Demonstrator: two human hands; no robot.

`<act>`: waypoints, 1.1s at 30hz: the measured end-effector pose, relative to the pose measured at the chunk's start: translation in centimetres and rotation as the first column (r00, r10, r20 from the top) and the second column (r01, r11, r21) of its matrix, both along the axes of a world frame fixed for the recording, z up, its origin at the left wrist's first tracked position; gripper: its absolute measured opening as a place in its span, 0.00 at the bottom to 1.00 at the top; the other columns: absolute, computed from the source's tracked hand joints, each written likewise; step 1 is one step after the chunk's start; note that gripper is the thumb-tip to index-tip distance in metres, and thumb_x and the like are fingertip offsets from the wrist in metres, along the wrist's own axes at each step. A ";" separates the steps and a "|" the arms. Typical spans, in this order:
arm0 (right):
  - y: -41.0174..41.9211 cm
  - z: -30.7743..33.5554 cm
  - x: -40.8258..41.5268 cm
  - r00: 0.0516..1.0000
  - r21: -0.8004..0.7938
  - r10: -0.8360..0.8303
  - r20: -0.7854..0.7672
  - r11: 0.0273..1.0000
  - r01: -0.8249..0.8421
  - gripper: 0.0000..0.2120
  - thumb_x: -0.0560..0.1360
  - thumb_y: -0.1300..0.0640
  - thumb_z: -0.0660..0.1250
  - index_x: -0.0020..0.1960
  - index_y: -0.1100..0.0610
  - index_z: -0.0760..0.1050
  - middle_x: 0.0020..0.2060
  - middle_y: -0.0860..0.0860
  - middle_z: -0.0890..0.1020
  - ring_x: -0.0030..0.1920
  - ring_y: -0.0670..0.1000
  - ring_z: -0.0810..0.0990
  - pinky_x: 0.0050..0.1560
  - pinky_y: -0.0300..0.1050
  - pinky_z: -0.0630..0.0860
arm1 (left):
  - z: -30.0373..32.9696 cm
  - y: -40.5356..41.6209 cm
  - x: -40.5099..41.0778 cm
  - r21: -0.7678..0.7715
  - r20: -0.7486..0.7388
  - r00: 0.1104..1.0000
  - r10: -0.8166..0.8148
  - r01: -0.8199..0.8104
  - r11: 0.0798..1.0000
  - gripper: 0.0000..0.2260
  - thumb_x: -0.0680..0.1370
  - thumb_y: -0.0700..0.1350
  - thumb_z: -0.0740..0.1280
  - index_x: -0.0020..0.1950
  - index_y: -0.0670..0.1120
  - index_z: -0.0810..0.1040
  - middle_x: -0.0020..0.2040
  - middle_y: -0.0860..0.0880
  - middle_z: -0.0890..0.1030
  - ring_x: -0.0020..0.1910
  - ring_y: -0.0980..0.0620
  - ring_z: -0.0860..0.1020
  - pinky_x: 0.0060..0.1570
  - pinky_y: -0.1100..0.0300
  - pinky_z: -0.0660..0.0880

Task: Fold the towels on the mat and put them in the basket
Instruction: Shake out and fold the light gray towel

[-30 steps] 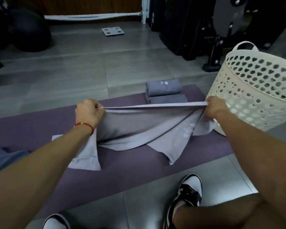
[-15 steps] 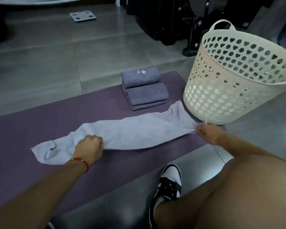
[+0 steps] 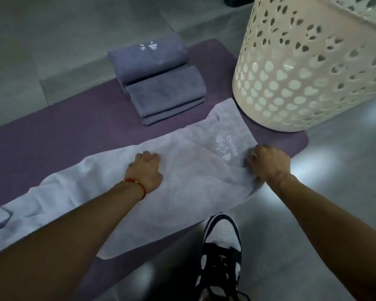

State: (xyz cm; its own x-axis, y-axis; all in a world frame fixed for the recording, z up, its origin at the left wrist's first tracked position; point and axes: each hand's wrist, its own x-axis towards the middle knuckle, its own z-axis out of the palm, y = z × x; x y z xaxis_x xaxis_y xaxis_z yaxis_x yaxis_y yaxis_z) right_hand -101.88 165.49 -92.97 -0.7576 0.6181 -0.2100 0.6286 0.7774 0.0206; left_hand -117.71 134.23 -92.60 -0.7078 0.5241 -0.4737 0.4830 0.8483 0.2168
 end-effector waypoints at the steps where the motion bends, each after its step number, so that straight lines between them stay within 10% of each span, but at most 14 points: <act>1: 0.6 -0.8 -1.2 0.999 0.004 -0.009 -0.052 1.000 0.009 0.15 0.77 0.47 0.61 0.52 0.56 0.80 0.50 0.57 0.82 0.53 0.63 0.80 0.50 0.53 0.77 | -0.6 1.7 -1.1 0.013 -0.053 0.999 -0.002 0.003 1.000 0.28 0.79 0.47 0.64 0.77 0.46 0.60 0.75 0.43 0.61 0.73 0.42 0.61 0.71 0.47 0.63; 6: 2.2 -4.6 -7.1 0.983 -0.153 -0.051 -0.177 0.988 0.023 0.24 0.75 0.40 0.58 0.59 0.58 0.72 0.57 0.61 0.77 0.58 0.66 0.74 0.56 0.62 0.75 | -4.3 6.7 -5.0 0.011 -0.140 0.990 0.005 -0.003 1.000 0.26 0.79 0.48 0.64 0.76 0.46 0.63 0.69 0.41 0.69 0.67 0.39 0.68 0.66 0.44 0.66; 12: 3.0 -5.2 -7.0 0.966 -0.204 -0.148 -0.211 0.973 0.105 0.12 0.77 0.55 0.66 0.58 0.58 0.73 0.55 0.59 0.78 0.58 0.63 0.76 0.56 0.58 0.71 | -5.8 6.0 -2.1 0.293 -0.524 0.830 -0.191 0.387 0.875 0.17 0.68 0.38 0.75 0.55 0.48 0.80 0.38 0.47 0.79 0.33 0.45 0.78 0.32 0.56 0.74; 18: 3.7 -4.0 -2.8 0.989 -0.305 -0.145 -0.031 0.943 0.129 0.11 0.65 0.44 0.67 0.42 0.49 0.71 0.48 0.53 0.79 0.48 0.59 0.79 0.44 0.48 0.72 | -5.7 3.5 1.4 0.279 -0.319 0.849 -0.422 0.509 0.814 0.17 0.72 0.48 0.63 0.60 0.51 0.79 0.58 0.47 0.75 0.40 0.46 0.79 0.37 0.55 0.77; 23: 2.6 -2.7 -7.5 0.974 -0.256 -0.084 -0.211 0.966 0.027 0.24 0.78 0.47 0.64 0.67 0.61 0.67 0.63 0.60 0.74 0.59 0.63 0.76 0.54 0.57 0.75 | -4.9 5.8 -0.9 0.337 -0.166 0.984 0.067 -0.007 0.941 0.14 0.82 0.49 0.59 0.64 0.46 0.75 0.61 0.42 0.76 0.49 0.37 0.79 0.47 0.43 0.78; 28: 3.0 -4.1 -11.8 0.988 -0.196 0.148 -0.045 0.969 -0.154 0.24 0.83 0.52 0.56 0.78 0.47 0.58 0.73 0.57 0.64 0.64 0.64 0.74 0.61 0.60 0.75 | -4.2 8.0 -1.0 -0.002 -0.088 0.984 -0.156 0.156 0.988 0.22 0.78 0.57 0.65 0.67 0.47 0.70 0.64 0.45 0.73 0.65 0.43 0.69 0.60 0.48 0.72; 33: 3.6 -4.1 -11.1 0.988 -0.047 0.144 -0.054 0.988 -0.147 0.15 0.82 0.48 0.60 0.63 0.55 0.71 0.57 0.59 0.77 0.50 0.62 0.81 0.47 0.53 0.78 | -3.8 7.6 -0.5 0.139 -0.056 0.983 -0.172 0.179 0.974 0.15 0.79 0.54 0.64 0.58 0.44 0.70 0.55 0.43 0.78 0.54 0.42 0.78 0.50 0.49 0.76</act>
